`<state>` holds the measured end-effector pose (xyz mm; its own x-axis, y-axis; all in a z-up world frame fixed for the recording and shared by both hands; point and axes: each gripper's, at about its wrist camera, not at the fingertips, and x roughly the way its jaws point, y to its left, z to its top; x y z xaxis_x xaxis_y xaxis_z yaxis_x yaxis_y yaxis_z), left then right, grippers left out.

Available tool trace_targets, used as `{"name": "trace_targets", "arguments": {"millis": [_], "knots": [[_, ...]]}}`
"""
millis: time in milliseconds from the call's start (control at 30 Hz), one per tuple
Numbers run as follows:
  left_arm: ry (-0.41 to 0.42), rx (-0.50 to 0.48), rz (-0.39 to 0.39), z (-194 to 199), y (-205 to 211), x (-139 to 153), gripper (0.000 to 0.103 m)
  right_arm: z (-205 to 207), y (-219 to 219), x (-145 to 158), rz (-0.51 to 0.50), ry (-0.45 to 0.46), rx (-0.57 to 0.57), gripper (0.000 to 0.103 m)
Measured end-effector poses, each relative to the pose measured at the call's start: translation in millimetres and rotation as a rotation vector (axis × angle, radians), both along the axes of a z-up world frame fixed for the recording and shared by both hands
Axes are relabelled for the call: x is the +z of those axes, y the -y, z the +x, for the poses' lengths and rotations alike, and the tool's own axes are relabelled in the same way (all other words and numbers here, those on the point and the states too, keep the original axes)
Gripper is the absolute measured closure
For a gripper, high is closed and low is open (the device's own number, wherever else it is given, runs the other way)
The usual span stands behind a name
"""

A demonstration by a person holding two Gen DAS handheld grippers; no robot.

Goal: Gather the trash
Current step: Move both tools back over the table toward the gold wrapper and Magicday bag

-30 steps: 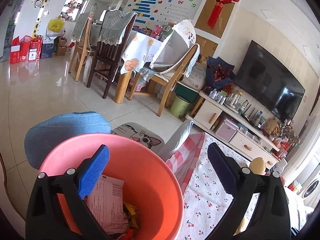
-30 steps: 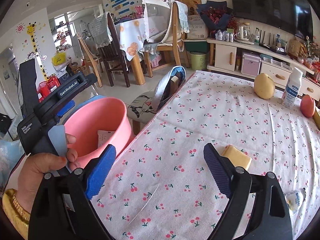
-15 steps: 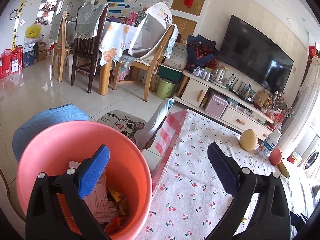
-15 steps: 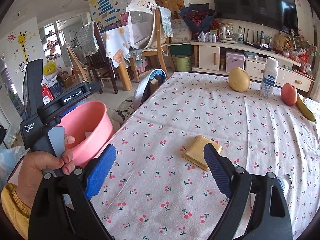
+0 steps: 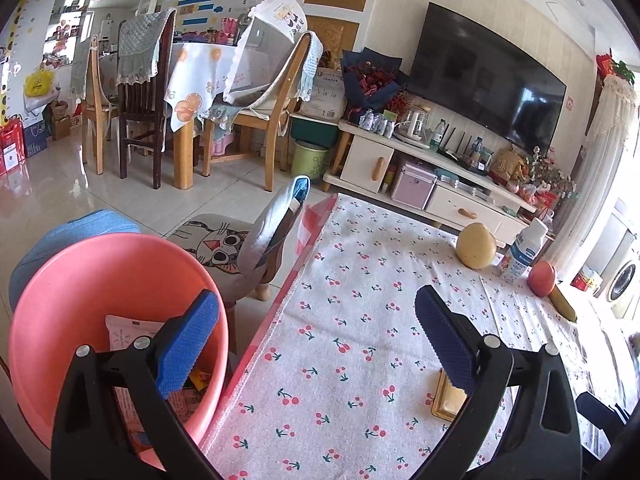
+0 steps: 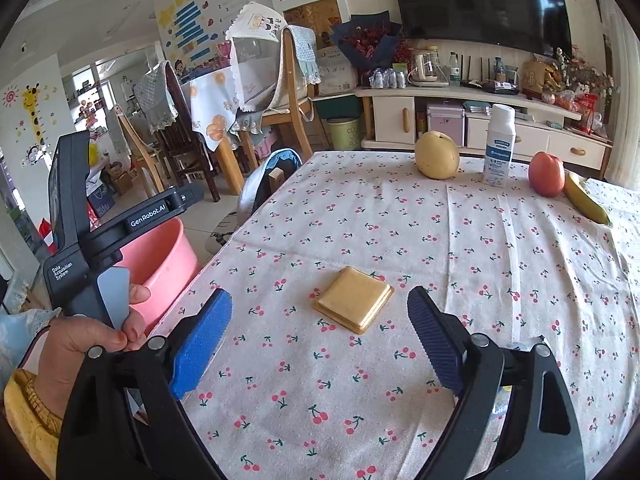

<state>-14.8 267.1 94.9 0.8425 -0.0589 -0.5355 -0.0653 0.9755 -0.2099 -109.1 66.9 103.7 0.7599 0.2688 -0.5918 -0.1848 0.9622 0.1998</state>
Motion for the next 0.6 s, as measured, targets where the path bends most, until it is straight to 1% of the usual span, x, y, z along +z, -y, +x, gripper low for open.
{"name": "trace_targets", "arguments": {"millis": [300,600], "knots": [[-0.013,-0.084,0.036,2,36,-3,0.004,-5,29,-4,0.017,-0.003,-0.036,0.014],[-0.025,-0.197,0.064,0,74,-10,0.004,-10,61,-8,0.031,-0.012,-0.082,0.014]]}}
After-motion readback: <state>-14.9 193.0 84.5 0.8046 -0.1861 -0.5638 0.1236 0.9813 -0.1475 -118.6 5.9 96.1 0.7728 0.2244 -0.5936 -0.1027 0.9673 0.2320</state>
